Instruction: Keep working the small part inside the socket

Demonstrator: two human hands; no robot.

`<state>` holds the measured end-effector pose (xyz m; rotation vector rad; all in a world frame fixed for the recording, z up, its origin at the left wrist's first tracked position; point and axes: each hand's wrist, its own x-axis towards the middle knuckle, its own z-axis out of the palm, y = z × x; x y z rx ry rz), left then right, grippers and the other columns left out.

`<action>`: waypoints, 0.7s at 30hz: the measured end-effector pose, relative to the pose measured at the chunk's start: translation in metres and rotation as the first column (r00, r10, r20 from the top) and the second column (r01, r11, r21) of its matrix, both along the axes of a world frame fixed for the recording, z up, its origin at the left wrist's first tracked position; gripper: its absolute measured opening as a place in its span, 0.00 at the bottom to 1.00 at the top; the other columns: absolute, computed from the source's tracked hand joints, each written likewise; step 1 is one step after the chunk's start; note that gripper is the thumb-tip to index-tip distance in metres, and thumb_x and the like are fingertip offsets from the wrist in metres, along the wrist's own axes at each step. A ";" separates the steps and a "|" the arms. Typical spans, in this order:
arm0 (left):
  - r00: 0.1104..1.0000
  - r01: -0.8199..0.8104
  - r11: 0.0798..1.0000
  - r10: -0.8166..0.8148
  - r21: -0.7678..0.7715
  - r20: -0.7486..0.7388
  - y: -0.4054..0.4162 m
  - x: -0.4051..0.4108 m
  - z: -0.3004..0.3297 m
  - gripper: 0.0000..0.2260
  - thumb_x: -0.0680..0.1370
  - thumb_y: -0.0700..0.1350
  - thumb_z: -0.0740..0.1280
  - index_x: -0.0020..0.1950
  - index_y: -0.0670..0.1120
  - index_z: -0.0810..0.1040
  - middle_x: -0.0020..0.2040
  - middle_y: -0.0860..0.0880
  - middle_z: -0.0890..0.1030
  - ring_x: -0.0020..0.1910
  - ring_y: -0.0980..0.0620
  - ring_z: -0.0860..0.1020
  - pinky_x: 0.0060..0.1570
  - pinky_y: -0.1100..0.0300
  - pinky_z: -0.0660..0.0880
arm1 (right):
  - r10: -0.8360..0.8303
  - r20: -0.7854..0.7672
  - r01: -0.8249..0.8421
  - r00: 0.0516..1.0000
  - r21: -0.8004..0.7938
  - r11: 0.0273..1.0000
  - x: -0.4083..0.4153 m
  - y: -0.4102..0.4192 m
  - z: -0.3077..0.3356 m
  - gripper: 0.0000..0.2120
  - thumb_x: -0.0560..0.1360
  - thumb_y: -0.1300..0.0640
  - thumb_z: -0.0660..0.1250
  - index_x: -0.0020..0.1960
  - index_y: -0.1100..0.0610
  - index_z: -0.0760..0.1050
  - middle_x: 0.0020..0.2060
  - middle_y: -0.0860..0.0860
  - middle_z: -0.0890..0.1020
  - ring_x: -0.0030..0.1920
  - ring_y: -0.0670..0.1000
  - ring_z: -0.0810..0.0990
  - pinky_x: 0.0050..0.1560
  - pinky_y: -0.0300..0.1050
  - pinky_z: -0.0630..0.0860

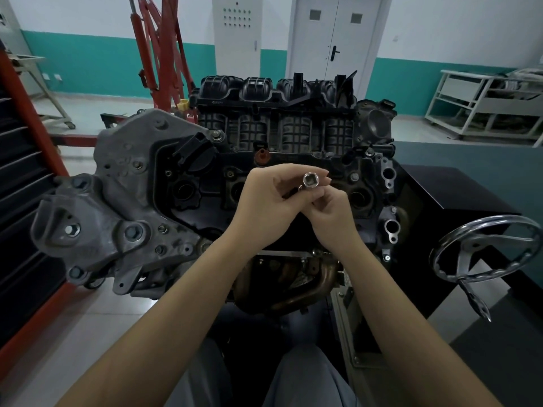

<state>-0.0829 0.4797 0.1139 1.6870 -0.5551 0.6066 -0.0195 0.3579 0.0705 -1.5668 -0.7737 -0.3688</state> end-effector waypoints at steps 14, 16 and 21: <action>0.995 0.104 0.995 -0.104 -0.012 -0.006 0.003 -0.002 -0.001 0.13 0.72 0.29 0.71 0.55 0.38 0.81 0.49 0.43 0.84 0.52 0.49 0.83 0.57 0.55 0.78 | -0.014 0.018 0.013 1.000 0.045 0.999 -0.004 -0.002 -0.001 0.12 0.74 0.65 0.66 0.46 0.47 0.77 0.38 0.35 0.83 0.41 0.36 0.81 0.42 0.29 0.73; 0.997 0.071 0.997 -0.071 0.021 -0.017 0.002 -0.003 -0.001 0.14 0.71 0.29 0.72 0.55 0.40 0.81 0.49 0.45 0.84 0.52 0.51 0.83 0.56 0.57 0.78 | -0.025 0.008 0.025 1.000 0.067 0.997 -0.002 -0.002 -0.002 0.11 0.72 0.66 0.67 0.44 0.50 0.79 0.38 0.37 0.84 0.42 0.39 0.82 0.44 0.31 0.75; 1.000 -0.027 1.000 0.027 0.015 0.014 -0.002 -0.001 -0.001 0.13 0.70 0.31 0.74 0.49 0.47 0.82 0.44 0.52 0.84 0.46 0.55 0.84 0.51 0.63 0.78 | -0.015 -0.002 0.015 1.000 0.100 0.995 0.000 -0.002 -0.003 0.12 0.72 0.70 0.69 0.47 0.53 0.81 0.42 0.42 0.85 0.47 0.44 0.83 0.48 0.35 0.76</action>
